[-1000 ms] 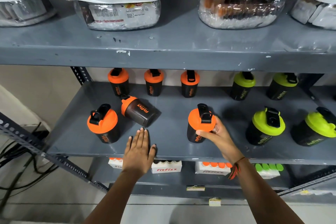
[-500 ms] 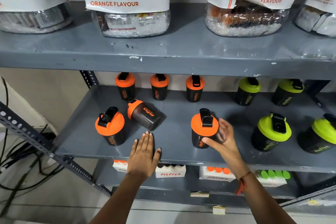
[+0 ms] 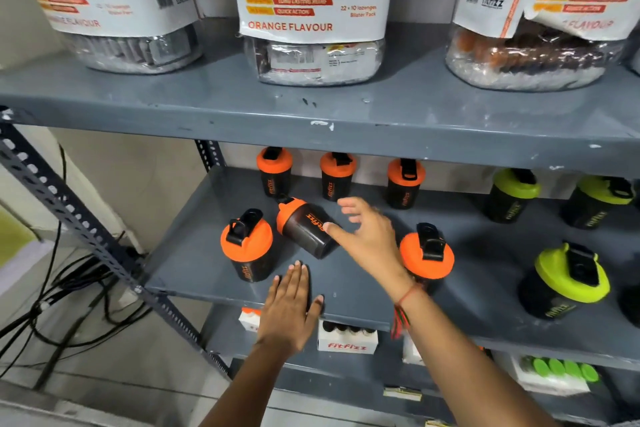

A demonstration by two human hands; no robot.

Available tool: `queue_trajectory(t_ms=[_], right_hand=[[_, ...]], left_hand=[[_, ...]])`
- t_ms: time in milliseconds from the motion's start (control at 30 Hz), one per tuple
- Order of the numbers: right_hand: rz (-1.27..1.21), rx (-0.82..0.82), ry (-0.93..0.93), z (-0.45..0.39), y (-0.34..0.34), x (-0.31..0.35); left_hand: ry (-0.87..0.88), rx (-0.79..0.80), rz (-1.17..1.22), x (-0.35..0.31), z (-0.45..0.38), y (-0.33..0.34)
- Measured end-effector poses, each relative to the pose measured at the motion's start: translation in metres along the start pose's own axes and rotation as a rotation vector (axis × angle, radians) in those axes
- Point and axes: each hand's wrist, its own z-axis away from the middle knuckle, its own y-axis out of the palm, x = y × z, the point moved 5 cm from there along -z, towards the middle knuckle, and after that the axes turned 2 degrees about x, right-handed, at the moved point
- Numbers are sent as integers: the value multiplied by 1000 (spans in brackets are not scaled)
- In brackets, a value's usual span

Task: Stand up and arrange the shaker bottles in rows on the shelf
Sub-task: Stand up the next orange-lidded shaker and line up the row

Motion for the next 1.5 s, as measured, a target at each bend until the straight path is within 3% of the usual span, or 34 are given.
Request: queue_trajectory(t_ms=[133, 267, 600, 767, 1100, 1500], right_hand=[[255, 309, 261, -41, 40, -28], [472, 496, 301, -60, 67, -39], [547, 555, 248, -81, 91, -43], [439, 441, 278, -76, 88, -50], [-93, -171, 151, -48, 78, -48], [45, -239, 250, -26, 90, -77]], left_hand=[[-7, 28, -11, -1, 0, -2], [-55, 119, -8, 2, 1, 0], [71, -6, -42, 7, -10, -5], [89, -65, -24, 6, -9, -5], [84, -57, -27, 8, -10, -2], [67, -63, -53, 7, -9, -1]])
